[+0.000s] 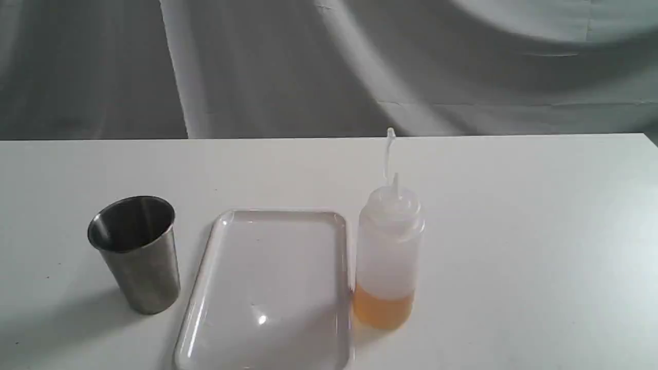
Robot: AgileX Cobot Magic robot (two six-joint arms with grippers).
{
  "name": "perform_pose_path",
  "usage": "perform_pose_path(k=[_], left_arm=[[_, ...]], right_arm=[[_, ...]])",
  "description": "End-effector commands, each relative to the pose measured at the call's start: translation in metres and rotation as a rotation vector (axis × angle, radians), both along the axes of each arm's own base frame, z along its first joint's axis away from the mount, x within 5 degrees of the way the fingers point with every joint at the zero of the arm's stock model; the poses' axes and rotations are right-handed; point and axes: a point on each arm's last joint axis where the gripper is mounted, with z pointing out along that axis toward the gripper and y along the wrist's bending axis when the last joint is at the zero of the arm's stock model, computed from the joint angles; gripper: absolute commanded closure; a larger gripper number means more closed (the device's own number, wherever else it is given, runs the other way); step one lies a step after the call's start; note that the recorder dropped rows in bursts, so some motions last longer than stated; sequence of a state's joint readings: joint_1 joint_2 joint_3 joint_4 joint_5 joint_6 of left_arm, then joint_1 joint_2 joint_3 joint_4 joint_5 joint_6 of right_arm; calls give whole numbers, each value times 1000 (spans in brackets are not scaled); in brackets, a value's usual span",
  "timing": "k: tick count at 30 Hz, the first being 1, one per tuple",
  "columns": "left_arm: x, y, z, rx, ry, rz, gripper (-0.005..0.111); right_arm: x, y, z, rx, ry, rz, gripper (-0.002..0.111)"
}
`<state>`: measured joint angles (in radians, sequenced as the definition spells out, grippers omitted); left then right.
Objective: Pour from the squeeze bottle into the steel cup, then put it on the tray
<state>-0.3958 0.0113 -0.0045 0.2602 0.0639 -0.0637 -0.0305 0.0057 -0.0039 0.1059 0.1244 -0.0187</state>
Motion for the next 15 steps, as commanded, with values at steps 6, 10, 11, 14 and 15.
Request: perform_pose_path(k=[6,10,11,14,15], left_arm=[[0,0,-1,-5,3,0,98],[0,0,-1,-5,3,0,98],[0,0,-1,-5,3,0,98],[0,0,-1,-5,3,0,98],[0,0,-1,-5,3,0,98]], right_arm=[[-1,-3,16,150,-194,-29,108],[-2,-6,19,333,-242,-39,108],[-2,-6,19,378,-244,-40,108],[-3,-7,21,431,-268,-48,108],[-2,-7,20,431,-259,-46,108]])
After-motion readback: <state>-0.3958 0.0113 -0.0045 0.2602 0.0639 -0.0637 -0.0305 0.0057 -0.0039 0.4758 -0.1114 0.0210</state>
